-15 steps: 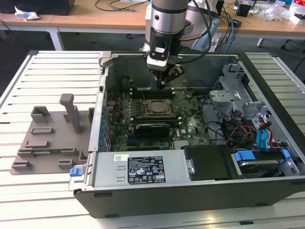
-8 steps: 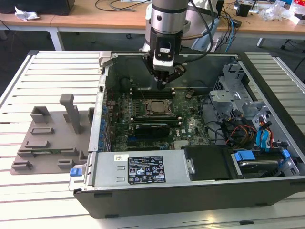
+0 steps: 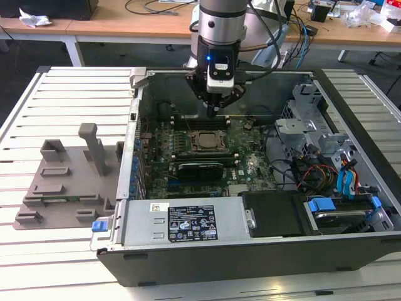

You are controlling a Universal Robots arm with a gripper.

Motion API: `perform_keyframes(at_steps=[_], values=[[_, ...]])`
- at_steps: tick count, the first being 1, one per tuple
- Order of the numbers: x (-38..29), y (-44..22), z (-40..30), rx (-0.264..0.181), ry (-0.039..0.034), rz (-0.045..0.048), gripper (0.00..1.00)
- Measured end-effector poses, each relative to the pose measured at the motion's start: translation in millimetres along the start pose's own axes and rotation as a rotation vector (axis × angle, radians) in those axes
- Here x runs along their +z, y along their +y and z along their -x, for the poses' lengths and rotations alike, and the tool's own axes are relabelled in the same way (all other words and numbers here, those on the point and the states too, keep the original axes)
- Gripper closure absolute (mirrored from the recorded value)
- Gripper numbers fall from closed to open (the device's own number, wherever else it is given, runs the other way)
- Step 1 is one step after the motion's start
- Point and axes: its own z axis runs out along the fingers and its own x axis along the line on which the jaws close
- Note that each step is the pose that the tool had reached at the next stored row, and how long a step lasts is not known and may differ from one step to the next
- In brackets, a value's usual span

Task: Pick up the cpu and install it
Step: 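Install the first cpu locking lever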

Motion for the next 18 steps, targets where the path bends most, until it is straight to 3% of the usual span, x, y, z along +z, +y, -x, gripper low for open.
perform_keyframes(at_steps=[1,3,8,12,15,18], values=[[0.0,0.0,0.0,-0.013,-0.0002,0.0003,0.89],[0.0,0.0,0.0,-0.082,-0.0014,0.0015,0.89],[0.0,0.0,0.0,-0.175,-0.0029,0.0033,0.89],[0.0,0.0,0.0,-0.345,-0.0057,0.0068,0.89],[0.0,0.0,0.0,-0.404,-0.0067,0.0079,0.89],[0.0,0.0,0.0,-0.604,-0.01,0.0118,0.89]])
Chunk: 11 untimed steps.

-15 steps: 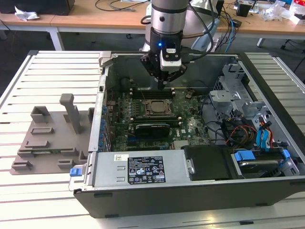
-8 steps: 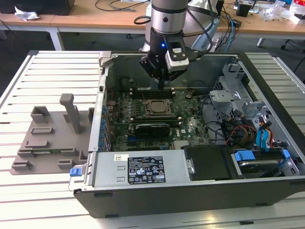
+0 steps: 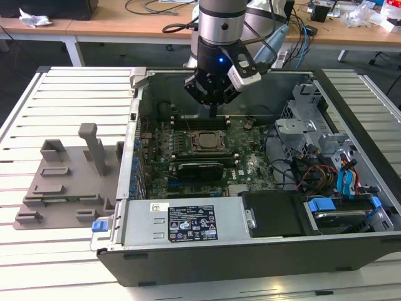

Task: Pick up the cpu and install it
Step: 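Install the first cpu locking lever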

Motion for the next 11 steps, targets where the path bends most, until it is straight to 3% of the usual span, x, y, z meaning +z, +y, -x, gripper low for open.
perform_keyframes(at_steps=[1,3,6,9,11], values=[[0.0,0.0,0.0,-0.033,-0.0006,0.0008,0.89],[0.0,0.0,-1.1,-0.035,-0.0008,0.001,0.89],[-0.1,0.6,-14.9,-0.035,-0.0012,0.0009,0.89],[0.2,1.5,-37.6,-0.035,-0.0019,0.0009,0.89],[0.9,1.9,-45.7,-0.035,-0.002,0.0009,0.89]])
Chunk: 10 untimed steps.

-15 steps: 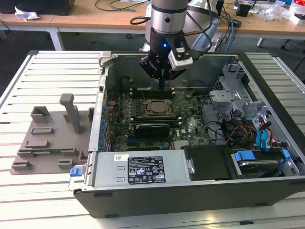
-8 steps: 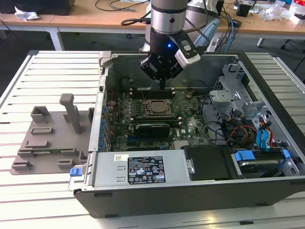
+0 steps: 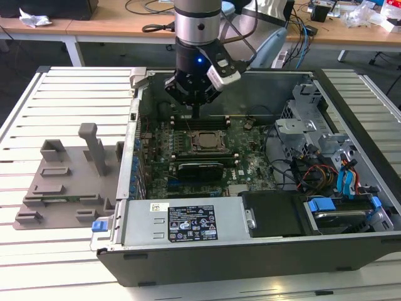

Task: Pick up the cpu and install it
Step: 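Install the first cpu locking lever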

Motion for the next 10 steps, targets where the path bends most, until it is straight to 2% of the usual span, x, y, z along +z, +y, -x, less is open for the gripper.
perform_keyframes(at_steps=[3,4,5,9,10], values=[[1.0,1.0,-12.8,0.0,-0.0004,0.0,0.89],[3.3,1.9,-21.4,0.0,-0.0005,0.0,0.89],[6.7,2.7,-25.3,0.0,-0.0005,-0.0001,0.89],[10.5,9.4,-31.3,0.0,-0.0008,0.0051,0.89],[12.6,13.1,-32.3,0.0,-0.001,0.0059,0.89]])
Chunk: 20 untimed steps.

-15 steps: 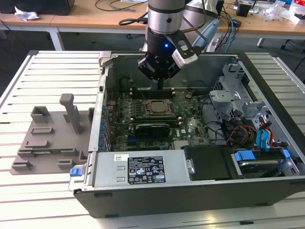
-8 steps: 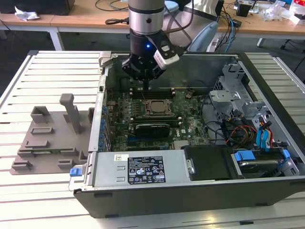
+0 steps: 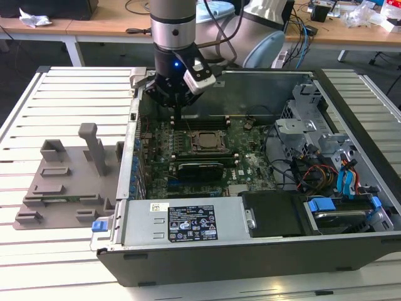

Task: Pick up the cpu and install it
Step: 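Install the first cpu locking lever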

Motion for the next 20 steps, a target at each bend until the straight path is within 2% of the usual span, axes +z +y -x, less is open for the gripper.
perform_keyframes(at_steps=[3,6,20], values=[[6.7,9.6,0.3,0.0,0.0,0.0001,0.89],[9.9,17.1,1.6,0.0,0.0001,0.0002,0.89],[11.7,15.7,23.4,0.0,0.0,0.0002,0.89]])
